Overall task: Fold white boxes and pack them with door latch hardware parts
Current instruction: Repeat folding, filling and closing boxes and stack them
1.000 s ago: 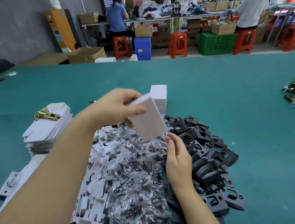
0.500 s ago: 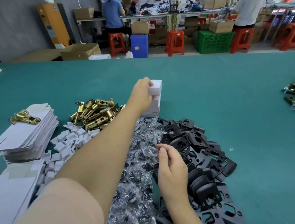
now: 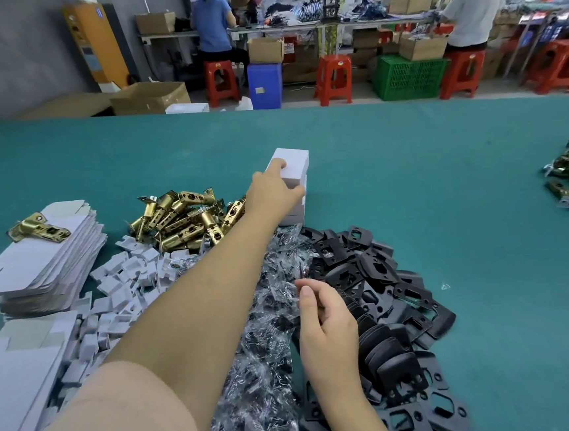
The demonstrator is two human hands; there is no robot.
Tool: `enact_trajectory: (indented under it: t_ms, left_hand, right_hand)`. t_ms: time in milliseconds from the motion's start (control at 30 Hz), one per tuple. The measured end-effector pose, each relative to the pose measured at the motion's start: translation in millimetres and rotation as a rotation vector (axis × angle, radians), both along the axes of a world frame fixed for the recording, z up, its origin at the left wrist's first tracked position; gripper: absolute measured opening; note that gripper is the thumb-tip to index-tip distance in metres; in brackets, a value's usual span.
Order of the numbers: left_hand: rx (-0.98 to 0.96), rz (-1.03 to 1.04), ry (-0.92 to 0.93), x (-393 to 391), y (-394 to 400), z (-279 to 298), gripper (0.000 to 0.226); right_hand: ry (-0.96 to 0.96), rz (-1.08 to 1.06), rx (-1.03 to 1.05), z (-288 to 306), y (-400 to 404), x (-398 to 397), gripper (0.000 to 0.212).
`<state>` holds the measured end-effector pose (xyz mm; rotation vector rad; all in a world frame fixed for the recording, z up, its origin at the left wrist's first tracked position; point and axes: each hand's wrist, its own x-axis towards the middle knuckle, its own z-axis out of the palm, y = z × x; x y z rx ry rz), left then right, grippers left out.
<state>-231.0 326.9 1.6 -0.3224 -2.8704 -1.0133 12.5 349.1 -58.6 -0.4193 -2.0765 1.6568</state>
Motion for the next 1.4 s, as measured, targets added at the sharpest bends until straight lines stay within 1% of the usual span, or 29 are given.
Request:
enact_trajectory:
  t_ms: [67, 167, 300, 433, 600, 700, 767, 867, 967, 1000, 1067, 1167, 1200, 1233, 1300, 1333, 1400]
  left_hand:
    - [0.007, 0.015, -0.017, -3.5, -3.7, 0.2, 0.062]
    - [-0.049, 0.024, -0.008, -2.5, -3.6, -0.7, 0.068]
    - [-0.122, 0.073, 0.012, 3.4, 3.8, 0.4, 0.069]
    - [-0.15, 0.097, -0.012, 8.1, 11.2, 3.5, 0.074]
    - [-0.169, 0.126, -0.018, 11.5, 16.1, 4.1, 0.064]
    - [-0.176, 0.129, -0.017, 14.0, 17.7, 2.3, 0.064]
    - [-0.183, 0.127, -0.009, 15.7, 17.8, 0.6, 0.069]
    - [-0.196, 0.101, -0.022, 20.8, 15.1, 0.3, 0.083]
    - [-0.176, 0.051, 0.052, 35.7, 2.6, 3.7, 0.089]
    - [-0.156, 0.025, 0.081, 43.3, -4.5, 5.7, 0.086]
    - [-0.134, -0.024, 0.137, 60.9, -23.9, 11.0, 0.073]
    - [-0.191, -0.049, 0.225, 94.1, -63.1, 13.0, 0.032]
    - [-0.2, -0.059, 0.232, 107.2, -78.1, 9.8, 0.028]
    - [-0.207, -0.063, 0.232, 120.8, -94.0, 3.8, 0.03]
    - [-0.228, -0.046, 0.222, 149.1, -126.2, -10.8, 0.021]
    - [-0.249, -0.047, 0.225, 162.9, -141.0, -18.8, 0.022]
    - [-0.293, -0.066, 0.195, 183.2, -163.5, -35.3, 0.034]
  right_hand:
    - [-0.006, 0.003, 0.002, -0.1, -0.4, -0.3, 0.021]
    - [-0.008, 0.001, 0.008, -1.2, -0.7, -0.6, 0.021]
    - [-0.009, 0.005, 0.009, -2.6, -0.4, -0.9, 0.021]
    - [-0.011, 0.005, 0.017, -3.0, -0.4, -1.5, 0.021]
    - [-0.005, 0.008, 0.027, -3.1, 0.2, -1.4, 0.024]
    - [0.002, 0.006, 0.04, -2.9, 0.2, -1.5, 0.024]
    - [0.004, 0.004, 0.051, -2.4, -0.2, -1.3, 0.024]
    - [0.014, 0.005, 0.048, -2.3, 0.2, -0.4, 0.024]
    - [0.009, 0.012, 0.053, -3.7, 1.1, -0.5, 0.02]
    - [0.004, 0.014, 0.059, -4.2, 1.5, -0.9, 0.019]
    - [0.002, 0.013, 0.076, -5.4, 2.4, -1.4, 0.019]
    - [-0.013, 0.043, 0.14, -6.3, 2.0, -0.8, 0.019]
    - [-0.019, 0.061, 0.175, -6.1, 1.3, -0.6, 0.018]
    - [-0.028, 0.079, 0.211, -5.7, 0.5, -0.3, 0.018]
    - [-0.042, 0.114, 0.282, -4.4, -1.3, -0.4, 0.019]
    - [-0.046, 0.128, 0.313, -4.0, -2.5, -0.3, 0.02]
    - [-0.044, 0.149, 0.375, -4.5, -4.5, 1.6, 0.021]
